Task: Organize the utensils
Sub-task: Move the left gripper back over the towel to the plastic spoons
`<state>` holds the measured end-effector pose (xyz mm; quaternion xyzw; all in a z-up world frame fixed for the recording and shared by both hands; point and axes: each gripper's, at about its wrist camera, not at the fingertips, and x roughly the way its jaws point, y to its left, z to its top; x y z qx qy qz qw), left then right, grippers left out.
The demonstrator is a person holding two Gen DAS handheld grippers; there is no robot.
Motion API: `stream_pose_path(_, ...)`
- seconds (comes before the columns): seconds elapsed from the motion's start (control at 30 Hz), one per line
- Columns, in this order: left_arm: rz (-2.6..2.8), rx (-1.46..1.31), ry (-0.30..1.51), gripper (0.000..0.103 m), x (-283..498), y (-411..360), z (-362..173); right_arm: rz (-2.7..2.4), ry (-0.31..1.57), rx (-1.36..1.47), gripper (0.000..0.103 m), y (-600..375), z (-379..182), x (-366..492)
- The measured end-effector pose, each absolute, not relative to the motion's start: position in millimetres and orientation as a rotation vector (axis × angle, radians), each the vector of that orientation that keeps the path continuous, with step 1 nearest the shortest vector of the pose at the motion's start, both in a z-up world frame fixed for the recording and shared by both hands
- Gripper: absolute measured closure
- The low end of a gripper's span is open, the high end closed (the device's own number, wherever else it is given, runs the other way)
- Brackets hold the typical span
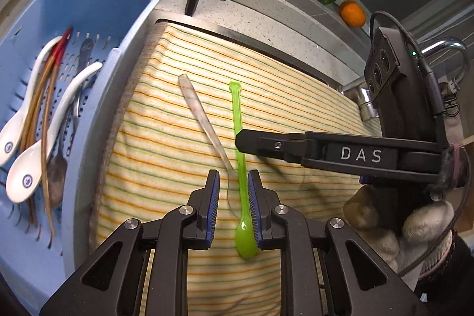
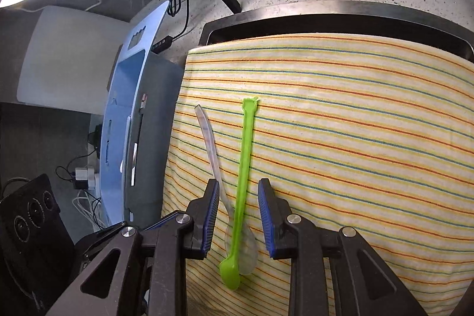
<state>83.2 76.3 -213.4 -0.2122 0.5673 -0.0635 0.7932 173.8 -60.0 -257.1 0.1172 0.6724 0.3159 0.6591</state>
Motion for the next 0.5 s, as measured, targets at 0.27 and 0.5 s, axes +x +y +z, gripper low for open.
stream_pose_path(0.27, -0.132, -0.458, 1.24, 0.085, 92.7, 79.5, -221.9, 0.673, 1.534, 0.189, 0.08, -44.1, -258.7, 177.3)
stream_pose_path(0.5, -0.13, -0.469, 1.241, 0.085, 93.5, 83.7, -222.1, 0.65, 1.522, 0.052, 0.093, -27.0, -256.1, 175.2)
